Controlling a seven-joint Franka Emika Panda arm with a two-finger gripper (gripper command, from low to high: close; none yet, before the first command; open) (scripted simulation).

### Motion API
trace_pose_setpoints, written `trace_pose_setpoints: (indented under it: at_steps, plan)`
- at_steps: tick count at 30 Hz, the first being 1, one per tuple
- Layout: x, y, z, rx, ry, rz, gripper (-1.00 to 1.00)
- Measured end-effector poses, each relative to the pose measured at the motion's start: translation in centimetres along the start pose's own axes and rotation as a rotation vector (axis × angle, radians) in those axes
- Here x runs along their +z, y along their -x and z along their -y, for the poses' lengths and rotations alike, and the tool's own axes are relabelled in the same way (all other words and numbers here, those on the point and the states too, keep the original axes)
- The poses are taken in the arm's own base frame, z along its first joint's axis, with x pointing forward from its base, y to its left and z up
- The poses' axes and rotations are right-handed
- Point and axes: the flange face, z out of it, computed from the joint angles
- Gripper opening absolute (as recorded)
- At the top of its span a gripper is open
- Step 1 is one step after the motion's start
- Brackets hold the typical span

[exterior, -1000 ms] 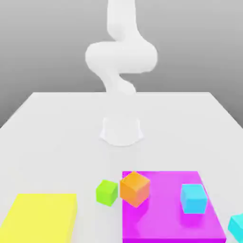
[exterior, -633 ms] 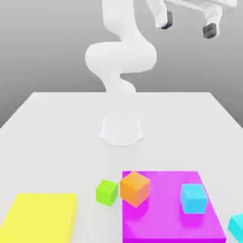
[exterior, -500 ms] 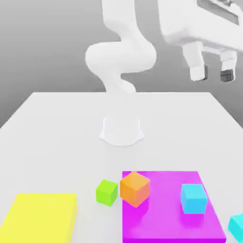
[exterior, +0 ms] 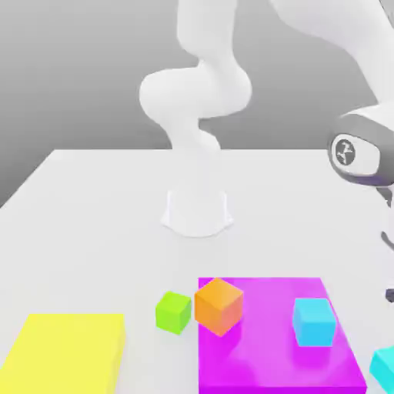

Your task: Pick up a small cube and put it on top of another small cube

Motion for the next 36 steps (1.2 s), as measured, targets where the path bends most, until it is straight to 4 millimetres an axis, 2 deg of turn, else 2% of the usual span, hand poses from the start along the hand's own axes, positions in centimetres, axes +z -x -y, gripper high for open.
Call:
trace_pose_setpoints:
  at_steps: [4,5,10,11,13,17,23,28,30,32,33,36]
  plan:
    - [6.2,-0.2,0.9,-0.049,-0.011,0.018,0.0]
    - [7.4,-0.1,1.0,-0.05,-0.011,0.018,-1.0]
    - [7.5,-0.1,1.0,-0.051,-0.012,0.02,-1.0]
    - [8.1,0.0,1.0,-0.051,-0.012,0.02,-1.0]
    - [6.6,-0.1,1.0,-0.052,-0.012,0.02,-1.0]
    - [1.3,0.3,0.5,-0.022,-0.007,0.023,-1.0]
    - [-5.6,5.3,-2.7,0.258,0.02,0.033,-1.0]
    - [-10.5,10.7,-5.0,0.523,0.002,0.026,-1.0]
    - [-9.4,12.3,-6.1,0.59,-0.006,0.023,-1.0]
    - [-6.7,11.7,-5.0,0.573,-0.008,0.023,-1.0]
    - [-5.6,11.6,-4.8,0.57,-0.007,0.023,1.0]
    - [-5.6,11.6,-4.8,0.57,-0.007,0.023,1.0]
